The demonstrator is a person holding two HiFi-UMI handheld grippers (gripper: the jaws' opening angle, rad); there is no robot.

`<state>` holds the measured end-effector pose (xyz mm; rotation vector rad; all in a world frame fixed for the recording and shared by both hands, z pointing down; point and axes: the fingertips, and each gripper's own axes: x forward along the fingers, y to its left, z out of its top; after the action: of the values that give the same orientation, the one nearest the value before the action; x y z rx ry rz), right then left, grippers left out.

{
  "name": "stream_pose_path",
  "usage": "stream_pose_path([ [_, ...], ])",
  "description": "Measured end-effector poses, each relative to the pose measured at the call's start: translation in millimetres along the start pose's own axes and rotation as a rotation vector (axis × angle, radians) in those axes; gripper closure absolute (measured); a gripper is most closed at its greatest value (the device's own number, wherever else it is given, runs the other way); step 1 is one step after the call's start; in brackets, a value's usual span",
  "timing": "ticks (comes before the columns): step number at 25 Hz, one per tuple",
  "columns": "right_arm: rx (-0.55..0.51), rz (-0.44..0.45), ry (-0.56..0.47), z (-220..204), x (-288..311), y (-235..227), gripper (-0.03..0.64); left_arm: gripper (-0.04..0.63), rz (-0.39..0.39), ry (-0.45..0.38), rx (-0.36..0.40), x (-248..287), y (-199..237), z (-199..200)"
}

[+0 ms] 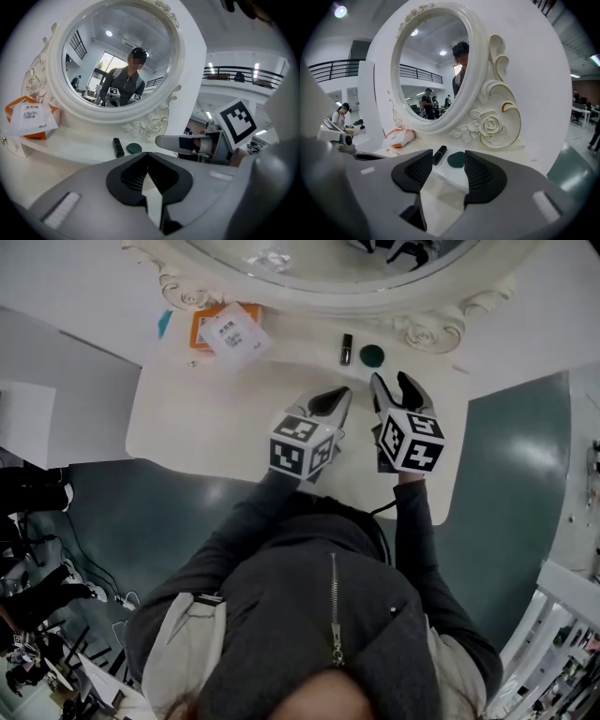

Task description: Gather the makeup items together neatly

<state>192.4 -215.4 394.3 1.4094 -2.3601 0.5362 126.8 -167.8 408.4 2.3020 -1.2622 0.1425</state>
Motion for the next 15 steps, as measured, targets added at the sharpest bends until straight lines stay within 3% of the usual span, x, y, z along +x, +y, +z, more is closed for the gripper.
stream_pose_path([
  [9,0.072,-0.092,-0.135,-5.5,-26.8,17.4,0.491,0.586,-0.049,0.000,0.060,-14.4,-5.1,0.7],
  [12,0.100,-0.140,-0.182,-15.3,-33.0,21.9,0.583,0.586,-0.055,0.015,0.078,-19.8,-3.2,-3.5],
  [15,0.110,-0.182,-0.199,-28.4,-38.0,26.2,0.612,0.586,-0.065,0.014,0.087,-23.5,-2.1,-6.1],
])
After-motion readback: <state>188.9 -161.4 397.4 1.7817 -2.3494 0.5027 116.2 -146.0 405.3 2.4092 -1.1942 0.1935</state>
